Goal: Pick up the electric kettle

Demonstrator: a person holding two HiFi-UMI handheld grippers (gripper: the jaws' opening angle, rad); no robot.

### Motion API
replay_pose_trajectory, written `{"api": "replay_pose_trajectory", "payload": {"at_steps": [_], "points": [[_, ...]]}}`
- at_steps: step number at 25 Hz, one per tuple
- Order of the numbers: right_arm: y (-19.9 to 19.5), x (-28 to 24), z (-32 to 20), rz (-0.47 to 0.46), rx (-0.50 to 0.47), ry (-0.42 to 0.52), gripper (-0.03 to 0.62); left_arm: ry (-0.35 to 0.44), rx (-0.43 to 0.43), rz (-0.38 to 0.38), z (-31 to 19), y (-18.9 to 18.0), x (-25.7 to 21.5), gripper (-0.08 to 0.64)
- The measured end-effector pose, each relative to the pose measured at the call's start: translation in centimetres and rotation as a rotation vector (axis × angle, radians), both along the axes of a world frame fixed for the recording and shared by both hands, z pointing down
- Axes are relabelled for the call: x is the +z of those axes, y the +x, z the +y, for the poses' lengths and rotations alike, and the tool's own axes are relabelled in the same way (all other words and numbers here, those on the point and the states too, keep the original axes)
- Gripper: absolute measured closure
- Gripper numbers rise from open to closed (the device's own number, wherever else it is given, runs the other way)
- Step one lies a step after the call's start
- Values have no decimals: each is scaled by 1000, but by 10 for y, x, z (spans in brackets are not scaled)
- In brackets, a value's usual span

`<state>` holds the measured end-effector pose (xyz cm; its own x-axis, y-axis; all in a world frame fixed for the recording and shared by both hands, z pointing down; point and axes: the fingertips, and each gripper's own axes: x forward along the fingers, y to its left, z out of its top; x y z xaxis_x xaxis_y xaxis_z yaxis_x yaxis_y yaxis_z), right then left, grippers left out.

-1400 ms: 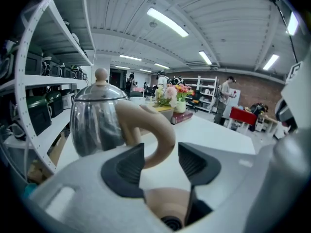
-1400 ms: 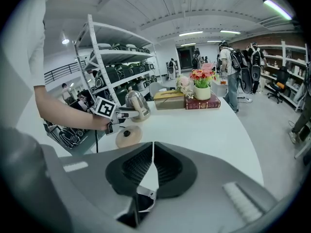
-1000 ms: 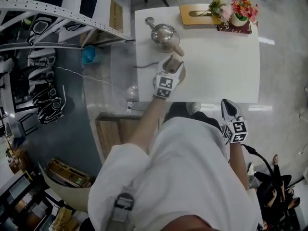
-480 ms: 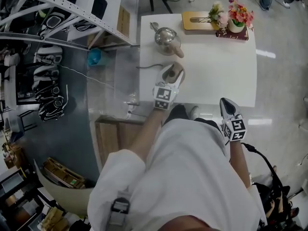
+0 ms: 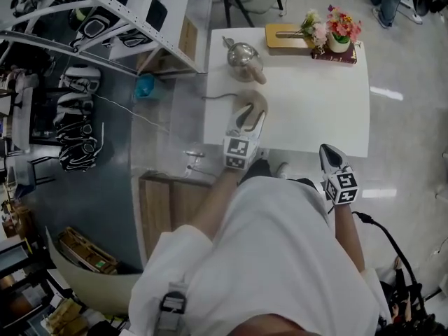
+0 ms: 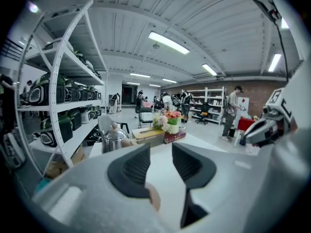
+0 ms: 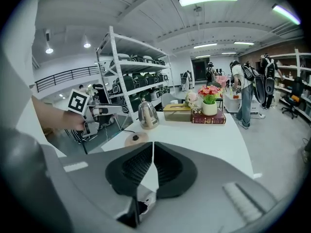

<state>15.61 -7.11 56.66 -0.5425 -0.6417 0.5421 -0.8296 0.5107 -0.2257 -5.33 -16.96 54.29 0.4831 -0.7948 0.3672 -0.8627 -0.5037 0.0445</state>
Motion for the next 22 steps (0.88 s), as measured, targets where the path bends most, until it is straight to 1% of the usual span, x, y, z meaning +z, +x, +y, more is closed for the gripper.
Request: {"api": "replay_pose_trajectory", "payload": {"at_steps": [5, 8, 15, 22], "points": [[3, -3, 16, -7, -30, 23, 578, 41, -20, -8, 25, 4, -16, 477], [2, -8, 23, -10, -50, 43, 578, 65, -30, -18, 38, 6, -24, 525], [7, -21, 42, -7, -90, 87, 578, 102, -58, -15, 70, 13, -44, 548], [19, -44, 51, -14, -125, 149, 588, 117, -65, 4, 97, 30, -67, 558]]}}
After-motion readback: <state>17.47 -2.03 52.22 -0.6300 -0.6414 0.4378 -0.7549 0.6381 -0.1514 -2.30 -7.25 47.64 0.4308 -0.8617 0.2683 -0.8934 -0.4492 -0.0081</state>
